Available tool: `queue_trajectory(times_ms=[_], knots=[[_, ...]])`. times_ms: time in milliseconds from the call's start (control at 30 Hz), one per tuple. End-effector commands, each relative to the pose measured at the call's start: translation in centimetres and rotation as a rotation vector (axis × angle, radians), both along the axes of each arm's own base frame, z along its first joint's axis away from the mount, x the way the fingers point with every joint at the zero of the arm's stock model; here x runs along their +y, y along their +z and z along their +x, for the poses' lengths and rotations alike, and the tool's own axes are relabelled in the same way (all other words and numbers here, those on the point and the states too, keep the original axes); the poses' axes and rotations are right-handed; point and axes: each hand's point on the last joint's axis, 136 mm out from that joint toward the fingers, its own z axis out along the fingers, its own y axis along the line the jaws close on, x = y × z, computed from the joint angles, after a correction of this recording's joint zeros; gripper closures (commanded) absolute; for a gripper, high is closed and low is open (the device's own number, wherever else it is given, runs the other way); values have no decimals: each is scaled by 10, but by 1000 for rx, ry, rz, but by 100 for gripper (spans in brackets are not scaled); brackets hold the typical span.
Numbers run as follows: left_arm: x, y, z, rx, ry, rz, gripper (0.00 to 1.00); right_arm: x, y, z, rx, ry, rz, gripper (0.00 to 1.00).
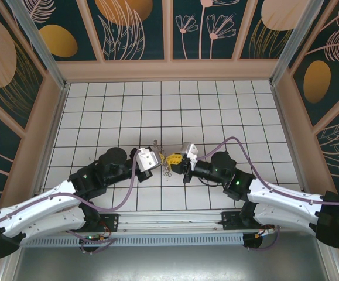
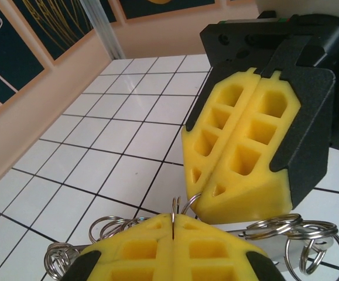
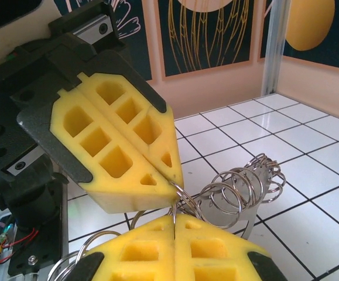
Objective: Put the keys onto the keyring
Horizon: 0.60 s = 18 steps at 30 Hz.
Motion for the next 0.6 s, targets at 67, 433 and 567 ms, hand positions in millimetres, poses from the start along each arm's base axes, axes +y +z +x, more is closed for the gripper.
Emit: queue_trajectory(times_ms=[67,433,567], knots=[[1,3,7,-36,42,-8,100,-7,10,6,-28,-50,58,100],[1,1,9,-39,48,-1,100,-10,15,8,-49,-69,80,100],[2,1,9,-42,53,-5,100,-15,14,14,-49,-114,68,100]])
